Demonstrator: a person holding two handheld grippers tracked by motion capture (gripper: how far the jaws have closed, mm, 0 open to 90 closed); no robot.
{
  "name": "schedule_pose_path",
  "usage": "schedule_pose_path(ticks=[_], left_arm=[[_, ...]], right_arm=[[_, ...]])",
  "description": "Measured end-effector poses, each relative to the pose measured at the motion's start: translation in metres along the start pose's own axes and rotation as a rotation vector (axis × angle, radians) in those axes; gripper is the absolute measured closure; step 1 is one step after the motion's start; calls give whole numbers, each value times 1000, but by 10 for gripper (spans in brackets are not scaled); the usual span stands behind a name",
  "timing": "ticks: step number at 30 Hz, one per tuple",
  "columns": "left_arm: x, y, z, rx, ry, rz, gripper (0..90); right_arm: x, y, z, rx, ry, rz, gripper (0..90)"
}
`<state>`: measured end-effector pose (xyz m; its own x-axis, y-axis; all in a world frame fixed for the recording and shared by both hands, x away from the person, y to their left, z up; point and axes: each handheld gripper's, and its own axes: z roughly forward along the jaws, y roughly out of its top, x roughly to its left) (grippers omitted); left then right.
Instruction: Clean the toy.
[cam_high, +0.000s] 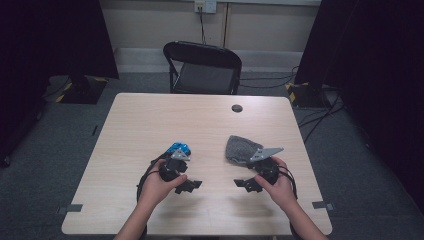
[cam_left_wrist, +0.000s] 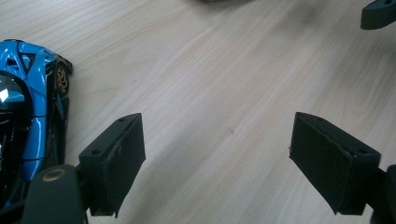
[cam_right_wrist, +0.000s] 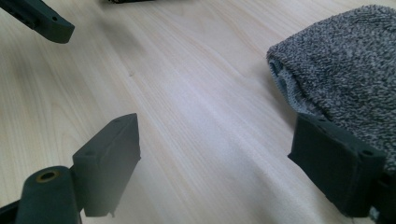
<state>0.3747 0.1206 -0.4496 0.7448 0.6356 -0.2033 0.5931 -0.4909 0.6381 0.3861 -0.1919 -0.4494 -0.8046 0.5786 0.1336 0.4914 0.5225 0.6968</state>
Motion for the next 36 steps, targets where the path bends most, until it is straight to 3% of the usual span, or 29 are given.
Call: schedule_pose_path(ticks=[24,28,32,36], left_arm=[[-25,-31,14,35,-22,45,179],[-28,-37,18,62,-6,80,180],[-29,-42,21,54,5,108,174],[-30,-46,24,31,23,182,159]], right_arm=[[32,-28,13,48,11,-40,151],[33,-34,17,48,1,-42,153],[34,-39,20,53,-4,-54,153],[35,-42,23,56,-9,-57,151]])
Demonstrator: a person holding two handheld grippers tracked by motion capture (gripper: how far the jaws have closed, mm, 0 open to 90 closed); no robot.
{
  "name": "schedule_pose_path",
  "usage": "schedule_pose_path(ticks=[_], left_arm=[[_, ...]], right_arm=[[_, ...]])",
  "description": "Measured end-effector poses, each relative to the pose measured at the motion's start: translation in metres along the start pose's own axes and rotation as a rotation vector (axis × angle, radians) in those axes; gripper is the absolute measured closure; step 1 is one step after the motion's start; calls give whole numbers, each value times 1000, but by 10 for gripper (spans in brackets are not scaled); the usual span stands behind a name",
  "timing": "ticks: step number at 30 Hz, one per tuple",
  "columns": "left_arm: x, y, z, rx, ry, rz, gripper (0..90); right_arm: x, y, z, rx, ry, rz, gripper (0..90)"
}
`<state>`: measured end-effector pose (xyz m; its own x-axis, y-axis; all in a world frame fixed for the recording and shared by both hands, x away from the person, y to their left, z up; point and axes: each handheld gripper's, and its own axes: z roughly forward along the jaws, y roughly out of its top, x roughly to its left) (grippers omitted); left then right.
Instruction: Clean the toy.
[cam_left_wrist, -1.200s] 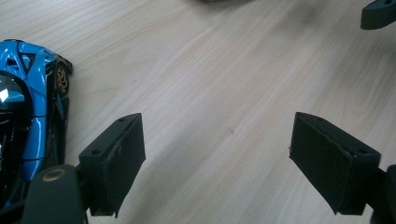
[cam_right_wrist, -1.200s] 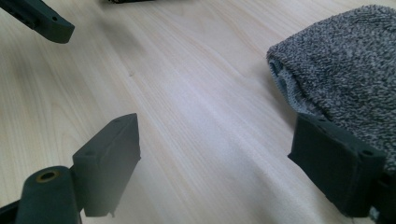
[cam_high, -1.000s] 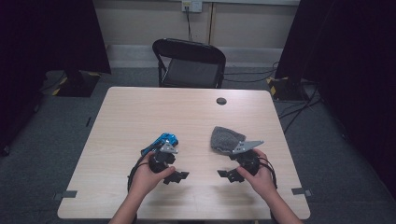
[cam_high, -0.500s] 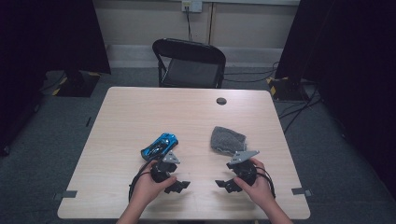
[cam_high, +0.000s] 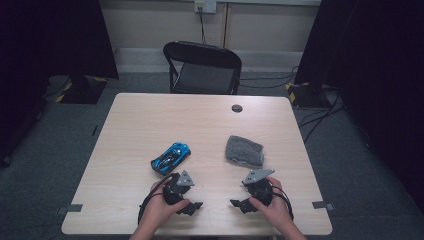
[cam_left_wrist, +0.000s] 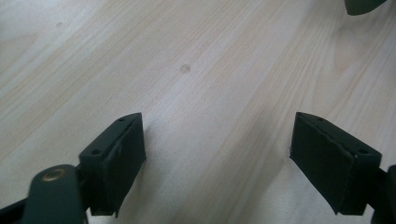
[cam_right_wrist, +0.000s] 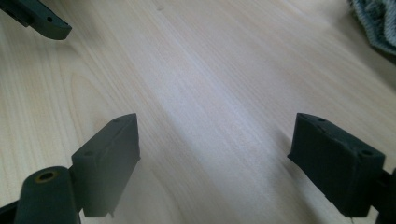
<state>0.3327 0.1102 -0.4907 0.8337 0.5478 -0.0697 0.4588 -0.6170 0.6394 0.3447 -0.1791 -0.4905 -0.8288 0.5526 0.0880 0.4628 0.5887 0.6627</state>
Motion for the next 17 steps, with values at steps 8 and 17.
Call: schedule_pose_path(ticks=[8,17], left_arm=[[1,-12,5,-100,4,56,108],[1,-11,7,-102,9,60,62]], right_arm=[[3,-8,7,-60,-41,-67,139],[3,-10,8,-83,-41,-64,139]])
